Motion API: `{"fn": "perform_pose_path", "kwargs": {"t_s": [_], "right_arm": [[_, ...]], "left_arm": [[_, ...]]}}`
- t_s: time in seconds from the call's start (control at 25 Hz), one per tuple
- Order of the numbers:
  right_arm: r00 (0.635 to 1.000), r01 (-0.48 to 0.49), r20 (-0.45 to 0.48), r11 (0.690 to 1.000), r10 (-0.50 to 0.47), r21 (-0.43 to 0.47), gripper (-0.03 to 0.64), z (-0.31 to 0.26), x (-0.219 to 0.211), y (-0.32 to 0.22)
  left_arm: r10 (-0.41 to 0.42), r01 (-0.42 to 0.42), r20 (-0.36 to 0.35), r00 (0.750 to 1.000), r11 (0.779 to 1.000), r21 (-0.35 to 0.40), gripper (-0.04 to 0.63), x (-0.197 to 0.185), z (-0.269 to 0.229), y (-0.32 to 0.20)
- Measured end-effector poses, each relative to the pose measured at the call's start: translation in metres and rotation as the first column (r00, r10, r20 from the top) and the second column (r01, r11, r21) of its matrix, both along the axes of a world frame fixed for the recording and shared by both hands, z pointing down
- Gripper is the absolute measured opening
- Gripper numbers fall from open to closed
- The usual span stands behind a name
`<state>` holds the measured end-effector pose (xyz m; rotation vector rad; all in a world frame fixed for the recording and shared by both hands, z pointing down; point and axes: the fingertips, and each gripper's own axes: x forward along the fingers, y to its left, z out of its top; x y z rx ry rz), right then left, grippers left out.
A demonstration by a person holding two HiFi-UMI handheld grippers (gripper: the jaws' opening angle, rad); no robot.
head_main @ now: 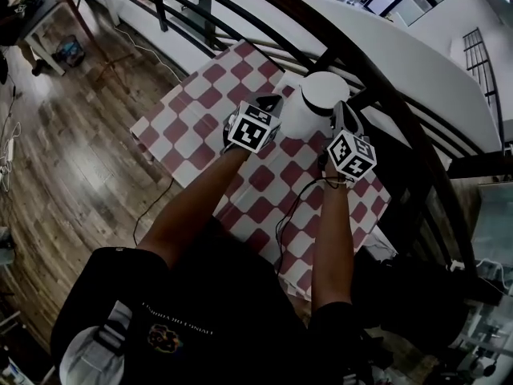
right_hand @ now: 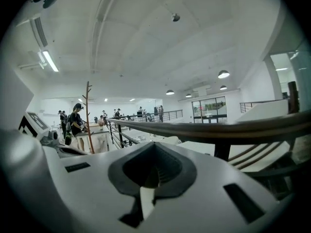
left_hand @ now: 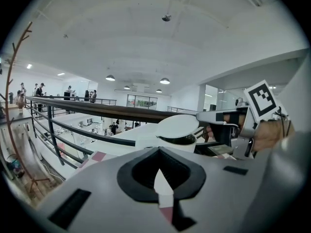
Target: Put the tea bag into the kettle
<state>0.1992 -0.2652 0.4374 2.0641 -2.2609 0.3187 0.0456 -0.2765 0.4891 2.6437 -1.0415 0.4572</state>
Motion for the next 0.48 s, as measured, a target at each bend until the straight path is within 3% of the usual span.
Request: {"fn": "perform_pose_path", "kwargs": {"t_s": [0.48], "right_arm": [[1.000,-0.011,0.013,1.000,0.012,-0.029,0.009,0.015,0.006,0.005]], "left_arm": [[0.031,-0.032,0.010,0.999,0.999,0.021,0.003,0.013,-0.004,0.007]]}}
